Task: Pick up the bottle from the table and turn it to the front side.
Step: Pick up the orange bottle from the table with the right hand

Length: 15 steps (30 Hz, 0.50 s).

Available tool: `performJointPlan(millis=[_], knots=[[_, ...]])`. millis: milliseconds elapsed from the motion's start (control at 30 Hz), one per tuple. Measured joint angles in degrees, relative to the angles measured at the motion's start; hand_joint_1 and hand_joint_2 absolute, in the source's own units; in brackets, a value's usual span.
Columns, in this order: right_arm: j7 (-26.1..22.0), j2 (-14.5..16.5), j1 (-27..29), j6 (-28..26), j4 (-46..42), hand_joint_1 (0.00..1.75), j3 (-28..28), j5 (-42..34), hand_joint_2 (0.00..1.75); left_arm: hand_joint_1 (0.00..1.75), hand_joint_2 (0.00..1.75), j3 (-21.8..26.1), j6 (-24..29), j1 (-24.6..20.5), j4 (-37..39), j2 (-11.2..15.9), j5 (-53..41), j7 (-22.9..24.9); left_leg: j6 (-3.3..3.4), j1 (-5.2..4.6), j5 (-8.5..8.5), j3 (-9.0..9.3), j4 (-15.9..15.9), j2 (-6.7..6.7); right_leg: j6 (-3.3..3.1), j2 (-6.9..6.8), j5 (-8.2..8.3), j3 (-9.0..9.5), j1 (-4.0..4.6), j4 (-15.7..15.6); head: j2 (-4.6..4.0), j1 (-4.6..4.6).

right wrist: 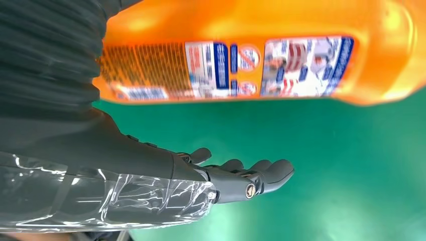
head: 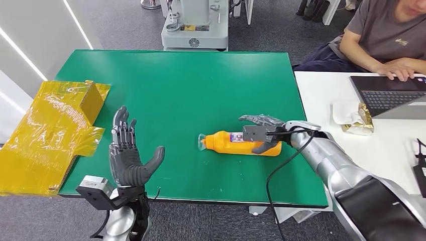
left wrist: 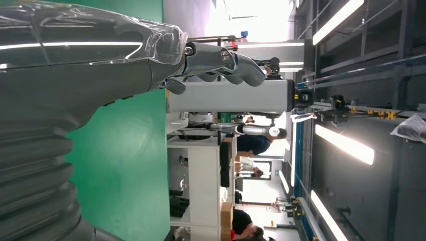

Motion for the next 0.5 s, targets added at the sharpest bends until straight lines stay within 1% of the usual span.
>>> performJointPlan(millis=[233, 500], knots=[[2.7, -0.8, 0.8, 0.6, 0.8, 0.00, 0.5, 0.4, 1.75, 0.00, 1.75, 0.0, 1.2, 1.5, -1.2, 0.2, -0.1, 0.0, 0.00, 0.00, 0.00, 0.00, 0.0, 0.00, 0.00, 0.00, -0.01, 0.00, 0.00, 0.0, 0.00, -0.01], [2.7, -2.0, 1.8, 0.1, 1.3, 0.00, 0.9, 0.1, 1.75, 0.00, 1.75, 0.0, 1.3, 2.6, -1.8, 0.3, -0.2, 0.0, 0.00, 0.00, 0.00, 0.01, 0.0, 0.01, 0.00, 0.00, 0.00, 0.00, 0.00, 0.0, 0.00, 0.00]])
